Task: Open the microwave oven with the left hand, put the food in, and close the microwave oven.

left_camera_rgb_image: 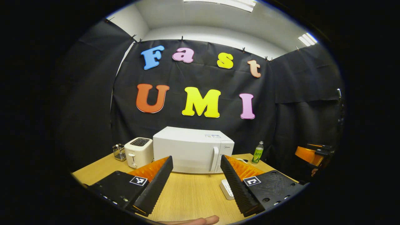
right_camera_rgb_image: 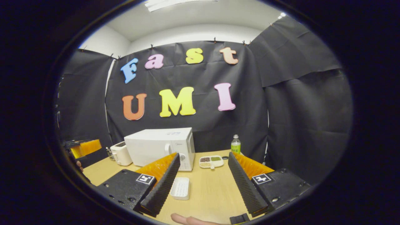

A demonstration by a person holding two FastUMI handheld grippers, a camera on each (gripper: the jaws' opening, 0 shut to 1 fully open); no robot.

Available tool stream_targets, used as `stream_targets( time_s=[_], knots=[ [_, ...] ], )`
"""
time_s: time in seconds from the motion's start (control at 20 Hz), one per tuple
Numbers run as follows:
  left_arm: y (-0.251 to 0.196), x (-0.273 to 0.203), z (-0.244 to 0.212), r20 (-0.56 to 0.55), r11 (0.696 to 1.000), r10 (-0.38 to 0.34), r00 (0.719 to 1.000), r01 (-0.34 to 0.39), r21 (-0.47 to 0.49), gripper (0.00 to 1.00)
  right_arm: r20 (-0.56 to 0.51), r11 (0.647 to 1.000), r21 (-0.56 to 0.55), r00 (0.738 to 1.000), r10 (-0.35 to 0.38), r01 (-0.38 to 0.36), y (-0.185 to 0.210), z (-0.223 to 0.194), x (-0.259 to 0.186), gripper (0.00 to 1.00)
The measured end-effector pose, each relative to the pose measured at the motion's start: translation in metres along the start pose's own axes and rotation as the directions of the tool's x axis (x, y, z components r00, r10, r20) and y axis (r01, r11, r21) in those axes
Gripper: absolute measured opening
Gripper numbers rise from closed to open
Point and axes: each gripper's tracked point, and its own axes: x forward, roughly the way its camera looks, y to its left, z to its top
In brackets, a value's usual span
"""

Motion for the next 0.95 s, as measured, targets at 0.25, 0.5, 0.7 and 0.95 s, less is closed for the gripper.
stream_targets(
  time_s=[0.25, 0.5, 0.7, 0.95],
  knots=[
    [0.004, -0.056, 0.032, 0.044, 0.996, 0.049, 0.998, -0.052, 0.075, 0.95, 0.066, 1.000, -0.010, 0.998, -0.017, 0.017, 0.000, 0.036, -0.025, 0.98],
    [0.007, -0.088, 0.044, 0.081, 0.991, 0.082, 0.993, -0.090, 0.100, 0.84, 0.130, 1.000, -0.024, 0.991, 0.014, -0.011, 0.014, 0.057, -0.052, 0.92],
    [0.009, -0.086, 0.030, 0.056, 0.993, 0.079, 0.995, -0.083, 0.082, 0.95, 0.133, 0.998, -0.057, 0.990, 0.034, -0.027, 0.019, 0.052, -0.056, 0.91],
    [0.018, -0.075, 0.020, 0.038, 0.993, 0.095, 0.995, -0.098, 0.068, 0.84, 0.121, 0.998, -0.064, 0.992, 0.026, -0.018, 0.016, 0.044, -0.053, 0.91]
  ],
)
